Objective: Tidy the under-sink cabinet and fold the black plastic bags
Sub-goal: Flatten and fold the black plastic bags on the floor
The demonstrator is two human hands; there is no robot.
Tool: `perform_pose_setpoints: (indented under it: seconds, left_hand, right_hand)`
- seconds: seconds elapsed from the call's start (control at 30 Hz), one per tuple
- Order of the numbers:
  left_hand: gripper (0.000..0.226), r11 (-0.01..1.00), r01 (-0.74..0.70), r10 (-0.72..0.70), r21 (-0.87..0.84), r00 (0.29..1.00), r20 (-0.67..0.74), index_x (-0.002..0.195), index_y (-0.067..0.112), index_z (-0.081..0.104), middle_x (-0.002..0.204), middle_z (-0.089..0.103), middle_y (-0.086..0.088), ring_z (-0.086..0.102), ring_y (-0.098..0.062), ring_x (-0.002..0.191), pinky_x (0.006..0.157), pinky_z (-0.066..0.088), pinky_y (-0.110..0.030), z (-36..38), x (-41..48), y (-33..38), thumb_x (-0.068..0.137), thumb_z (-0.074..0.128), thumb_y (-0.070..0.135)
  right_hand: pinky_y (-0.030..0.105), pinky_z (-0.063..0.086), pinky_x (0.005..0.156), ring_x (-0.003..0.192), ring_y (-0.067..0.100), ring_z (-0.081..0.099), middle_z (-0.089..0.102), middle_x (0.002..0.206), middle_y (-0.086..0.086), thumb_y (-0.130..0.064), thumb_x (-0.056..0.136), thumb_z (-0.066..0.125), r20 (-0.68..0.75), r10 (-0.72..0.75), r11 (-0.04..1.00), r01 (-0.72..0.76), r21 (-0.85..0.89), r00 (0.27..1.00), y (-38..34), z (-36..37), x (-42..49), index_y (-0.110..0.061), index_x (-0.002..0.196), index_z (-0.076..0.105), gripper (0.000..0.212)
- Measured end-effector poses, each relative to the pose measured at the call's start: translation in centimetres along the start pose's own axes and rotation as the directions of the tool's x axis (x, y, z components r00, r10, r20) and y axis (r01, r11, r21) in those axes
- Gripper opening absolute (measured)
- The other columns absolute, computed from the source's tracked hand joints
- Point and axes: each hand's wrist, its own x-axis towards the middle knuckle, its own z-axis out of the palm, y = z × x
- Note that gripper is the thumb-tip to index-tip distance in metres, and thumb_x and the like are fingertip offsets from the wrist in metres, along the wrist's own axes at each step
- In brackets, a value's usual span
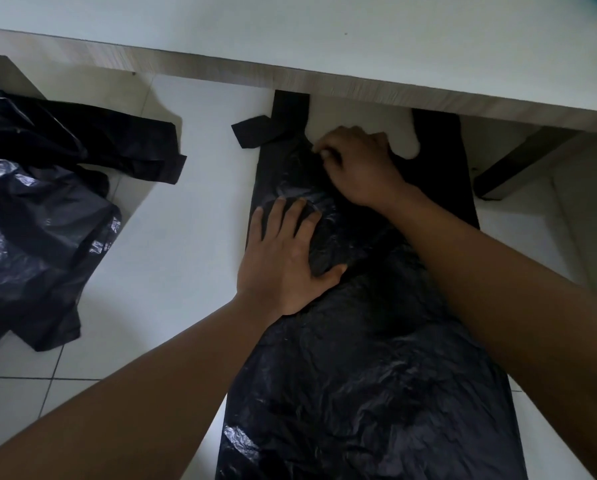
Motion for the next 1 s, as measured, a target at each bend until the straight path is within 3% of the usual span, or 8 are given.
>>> perform_pose_setpoints:
  seconds: [0.13, 0.27, 0.4, 0.5, 0.67, 0.8, 0.9, 1.0]
  left_hand:
    - [0.092, 1.000, -0.006, 0.006, 0.006, 1.000, 0.003, 0.154, 0.026, 0.030, 0.162, 0.025, -0.003, 0.011, -0.028, 0.153, 0.123, 0.007, -0.055, 0.1, 0.0, 0.0, 0.083, 0.031, 0.085]
    - [0.094, 1.000, 0.000, 0.000, -0.007, 1.000, 0.021, 0.156, 0.027, 0.025, 0.164, 0.020, -0.002, 0.005, -0.027, 0.154, 0.123, 0.003, -0.055, -0.1, 0.0, 0.1, 0.083, 0.030, 0.085]
    - [0.094, 1.000, 0.006, -0.005, -0.008, 0.999, 0.033, 0.157, 0.027, 0.024, 0.165, 0.019, -0.002, 0.003, -0.027, 0.154, 0.123, 0.001, -0.054, 0.0, 0.0, -0.1, 0.083, 0.031, 0.084]
    - [0.093, 1.000, 0.007, -0.006, -0.007, 0.999, 0.032, 0.156, 0.027, 0.024, 0.165, 0.020, -0.002, 0.004, -0.027, 0.154, 0.123, 0.001, -0.054, 0.1, 0.0, -0.2, 0.083, 0.030, 0.084]
    - [0.094, 1.000, -0.001, 0.001, -0.017, 1.000, -0.003, 0.155, 0.025, 0.028, 0.163, 0.023, -0.002, 0.009, -0.027, 0.153, 0.123, 0.004, -0.055, 0.3, 0.0, -0.3, 0.082, 0.032, 0.084]
    - [0.095, 0.996, 0.005, -0.011, -0.091, 0.998, -0.064, 0.151, 0.020, 0.034, 0.160, 0.027, -0.003, 0.016, -0.028, 0.151, 0.123, 0.012, -0.055, 0.2, -0.1, -0.2, 0.080, 0.042, 0.083]
    - [0.084, 0.992, -0.003, -0.010, -0.126, 0.995, -0.102, 0.136, 0.017, 0.051, 0.141, 0.042, -0.008, 0.033, -0.028, 0.137, 0.120, 0.019, -0.055, -0.2, -0.6, -0.2, 0.082, 0.045, 0.081]
    - [0.069, 0.957, -0.028, -0.010, -0.288, 0.991, -0.131, 0.124, 0.015, 0.059, 0.120, 0.056, -0.005, 0.041, -0.019, 0.118, 0.115, 0.030, -0.055, -1.3, -0.8, -0.4, 0.086, 0.048, 0.072]
  right_hand:
    - [0.051, 0.023, 0.109, 0.128, 0.020, 0.040, 0.051, 0.137, -0.004, -0.020, 0.102, 0.034, 0.230, -0.077, 0.997, 0.071, 0.037, 0.970, -3.7, 2.3, 2.0, -0.028, 0.129, 0.057, 0.036]
    - [0.060, 0.017, 0.112, 0.145, 0.028, 0.017, 0.022, 0.161, -0.005, -0.035, 0.104, 0.026, 0.269, 0.105, 0.992, -0.081, -0.099, 0.957, -3.2, 3.5, 5.6, -0.031, 0.152, 0.029, 0.048]
    - [0.066, -0.002, 0.114, 0.150, 0.033, 0.002, 0.005, 0.165, -0.003, -0.041, 0.104, 0.021, 0.244, 0.275, 0.961, -0.255, -0.108, 0.930, -0.4, 3.2, 7.3, -0.032, 0.157, 0.001, 0.057]
    - [0.061, -0.001, 0.117, 0.148, 0.031, 0.012, 0.020, 0.162, 0.005, -0.033, 0.104, 0.025, 0.065, 0.310, 0.951, -0.309, -0.031, 0.948, 0.4, 2.2, 5.6, -0.025, 0.155, 0.017, 0.052]
    - [0.048, 0.026, 0.105, 0.130, 0.024, 0.039, 0.049, 0.140, 0.000, -0.023, 0.099, 0.046, -0.154, 0.376, 0.926, -0.364, 0.101, 0.914, -1.1, 0.6, -5.4, -0.026, 0.130, 0.056, 0.033]
    - [0.044, 0.032, 0.093, 0.112, 0.021, 0.048, 0.056, 0.117, -0.002, -0.027, 0.096, 0.052, -0.098, 0.402, 0.911, -0.408, -0.055, 0.910, -3.2, 0.5, -16.7, -0.025, 0.112, 0.064, 0.020]
    - [0.042, 0.035, 0.090, 0.115, 0.019, 0.047, 0.054, 0.125, -0.005, -0.037, 0.098, 0.048, -0.008, 0.390, 0.910, -0.387, -0.147, 0.921, -3.4, 1.2, -20.3, -0.026, 0.122, 0.062, 0.030]
    - [0.041, 0.036, 0.091, 0.117, 0.020, 0.046, 0.052, 0.132, -0.005, -0.040, 0.100, 0.046, -0.010, 0.375, 0.913, -0.371, -0.171, 0.927, -3.4, 1.8, -20.7, -0.024, 0.129, 0.059, 0.036]
